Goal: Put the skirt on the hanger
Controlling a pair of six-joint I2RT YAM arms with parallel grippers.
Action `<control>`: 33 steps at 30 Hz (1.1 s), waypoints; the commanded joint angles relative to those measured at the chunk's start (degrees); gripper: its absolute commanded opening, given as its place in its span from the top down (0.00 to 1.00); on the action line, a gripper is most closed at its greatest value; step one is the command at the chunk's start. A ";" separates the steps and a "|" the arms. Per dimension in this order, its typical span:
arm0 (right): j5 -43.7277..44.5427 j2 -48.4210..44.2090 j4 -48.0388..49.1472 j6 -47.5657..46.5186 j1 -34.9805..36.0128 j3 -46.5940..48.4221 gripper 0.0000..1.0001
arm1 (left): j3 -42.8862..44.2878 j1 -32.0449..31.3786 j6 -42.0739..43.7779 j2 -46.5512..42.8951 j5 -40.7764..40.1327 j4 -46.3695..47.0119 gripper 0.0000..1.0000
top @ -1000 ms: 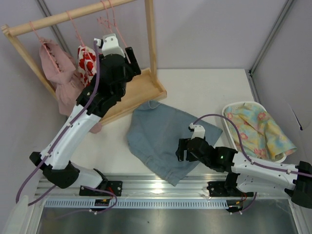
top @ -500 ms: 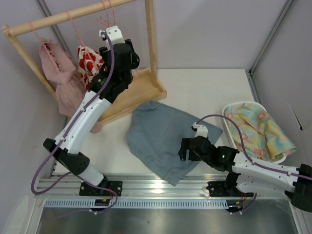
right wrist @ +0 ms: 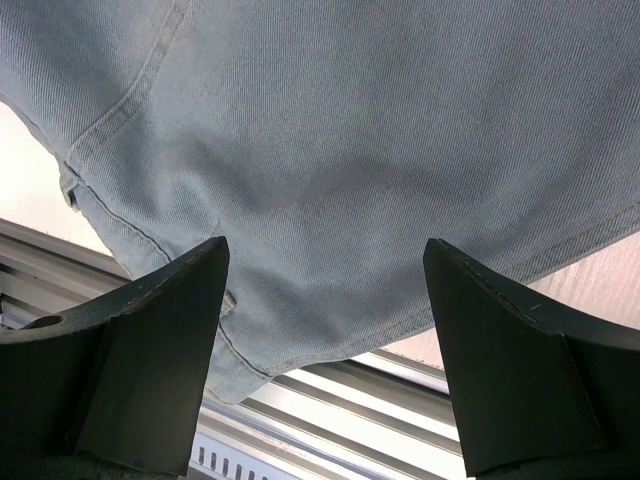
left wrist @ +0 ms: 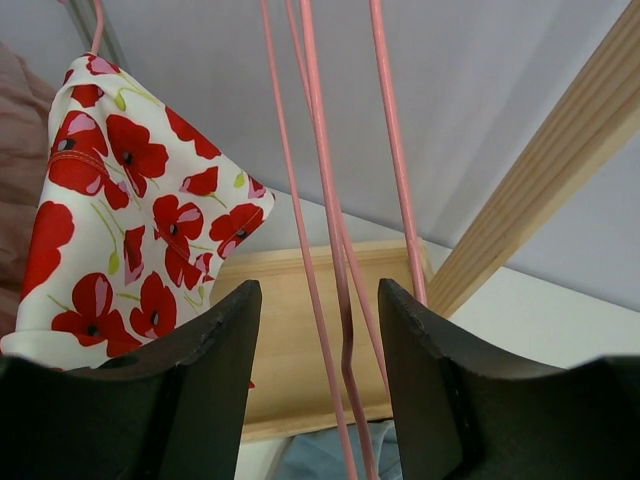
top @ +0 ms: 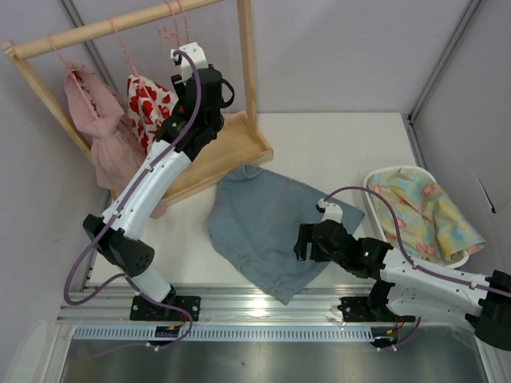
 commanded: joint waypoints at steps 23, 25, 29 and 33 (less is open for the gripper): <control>-0.97 -0.55 1.30 -0.72 -1.75 -0.70 0.15 | -8.13 1.40 6.38 -0.02 -4.84 14.28 0.64; -1.14 -0.37 1.56 -0.72 -1.75 -0.70 0.16 | -8.05 1.49 6.56 -0.02 -5.37 14.37 0.71; -1.23 -0.37 1.91 -0.63 -1.83 -0.70 0.16 | -8.05 1.58 7.79 -0.19 -6.07 15.16 0.81; -1.23 -0.28 1.91 -0.81 -1.92 -0.52 0.15 | -7.43 1.93 8.41 -0.19 -6.34 15.42 1.00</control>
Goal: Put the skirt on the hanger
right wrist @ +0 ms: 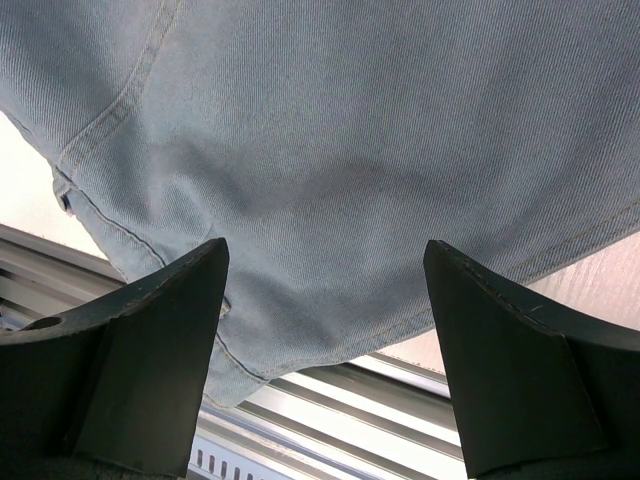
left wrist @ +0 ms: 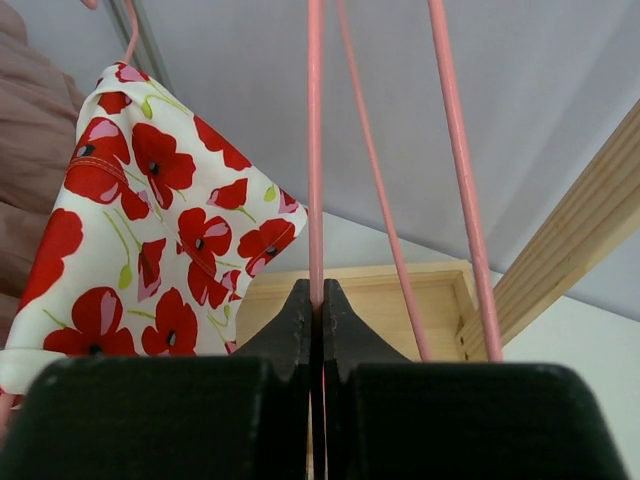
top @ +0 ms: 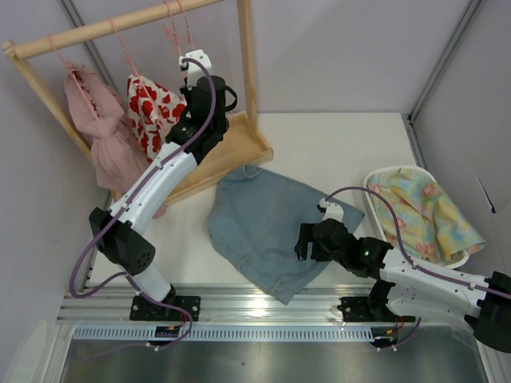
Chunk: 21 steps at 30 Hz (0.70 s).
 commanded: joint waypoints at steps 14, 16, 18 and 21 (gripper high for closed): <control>-0.71 1.30 2.93 -1.56 -1.05 1.80 0.16 | 9.22 1.08 6.44 -5.37 -0.47 -2.65 1.00; -0.97 1.74 3.19 -1.56 -1.05 1.98 0.16 | 10.36 0.99 6.71 -5.90 -0.21 -4.41 1.00; -0.89 1.74 3.10 -1.30 -1.05 2.15 0.16 | 10.54 0.99 6.18 -7.56 0.93 -6.77 1.00; -0.62 1.21 2.75 -0.86 -1.14 2.24 0.16 | 10.46 -0.58 5.57 -10.19 2.34 -12.21 1.00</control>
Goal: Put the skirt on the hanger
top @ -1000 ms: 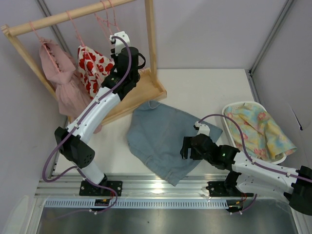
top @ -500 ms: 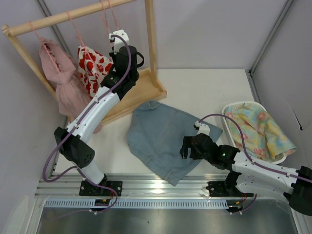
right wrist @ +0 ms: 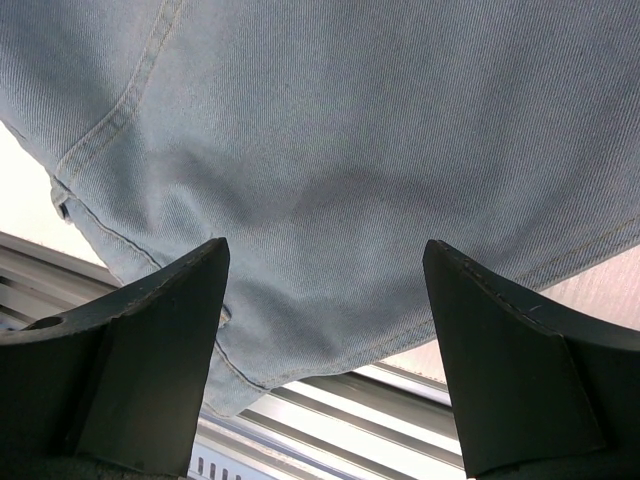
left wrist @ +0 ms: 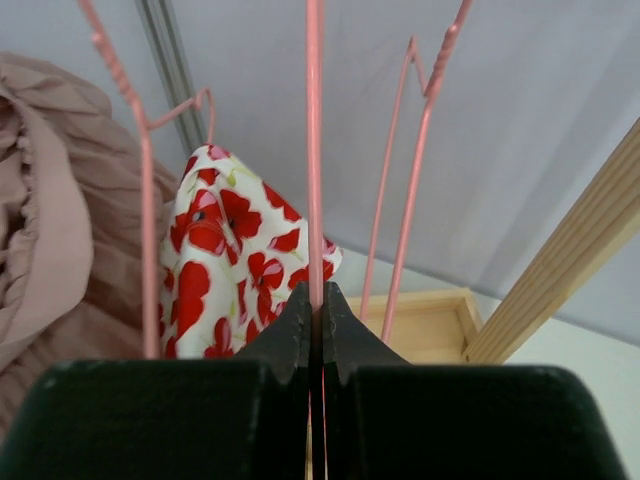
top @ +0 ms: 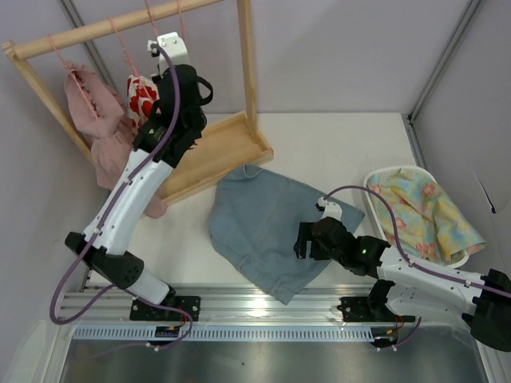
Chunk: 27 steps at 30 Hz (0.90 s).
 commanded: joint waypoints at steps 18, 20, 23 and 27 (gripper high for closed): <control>0.80 -4.73 -3.35 -2.79 -0.79 5.87 0.16 | -5.63 -20.60 -11.89 -32.35 10.97 -36.87 1.00; 1.07 -5.44 -4.40 -3.40 -0.79 6.13 0.16 | -5.90 -21.92 -13.56 -34.20 15.10 -40.12 1.00; 1.77 -6.23 -6.15 -4.11 -0.88 6.92 0.16 | -8.08 -22.19 -12.70 -38.77 20.53 -40.14 1.00; -0.15 -6.84 -5.46 -5.69 -0.71 7.27 0.15 | -7.57 -22.19 -10.93 -42.81 27.14 -40.66 1.00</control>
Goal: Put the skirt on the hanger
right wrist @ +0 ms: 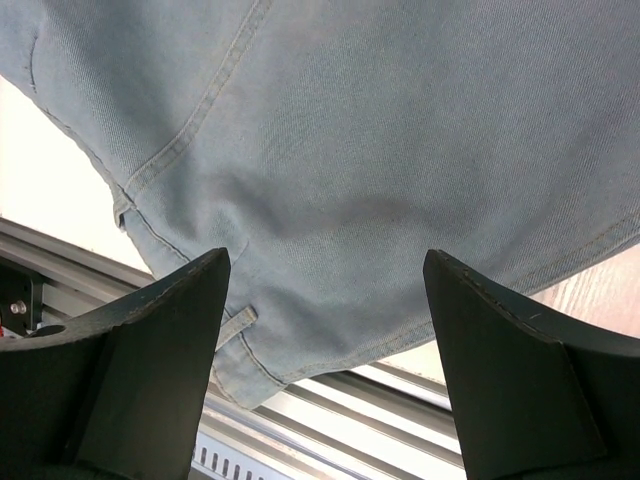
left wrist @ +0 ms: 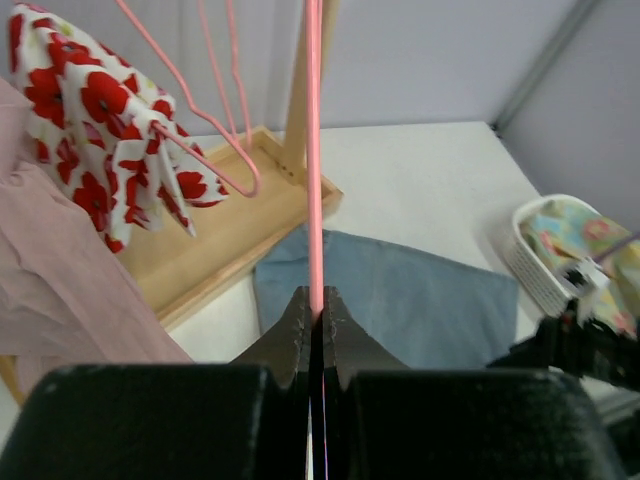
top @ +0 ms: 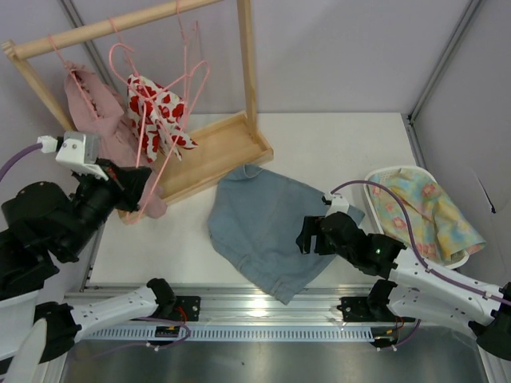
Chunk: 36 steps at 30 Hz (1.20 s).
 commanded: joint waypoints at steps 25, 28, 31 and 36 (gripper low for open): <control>20.82 22.09 10.49 -8.05 45.80 3.80 0.18 | -45.59 -0.42 -7.78 -15.64 21.08 9.29 1.00; 21.52 27.99 11.01 -9.46 46.60 5.56 0.18 | -47.44 -0.42 -9.37 -17.13 20.99 9.64 1.00; 23.98 31.17 8.48 -8.77 46.86 8.28 0.19 | -47.71 -0.42 -9.98 -17.83 21.08 9.47 1.00; 27.50 35.66 6.01 -7.97 46.86 10.75 0.30 | -48.14 -0.42 -10.42 -17.92 21.43 9.90 1.00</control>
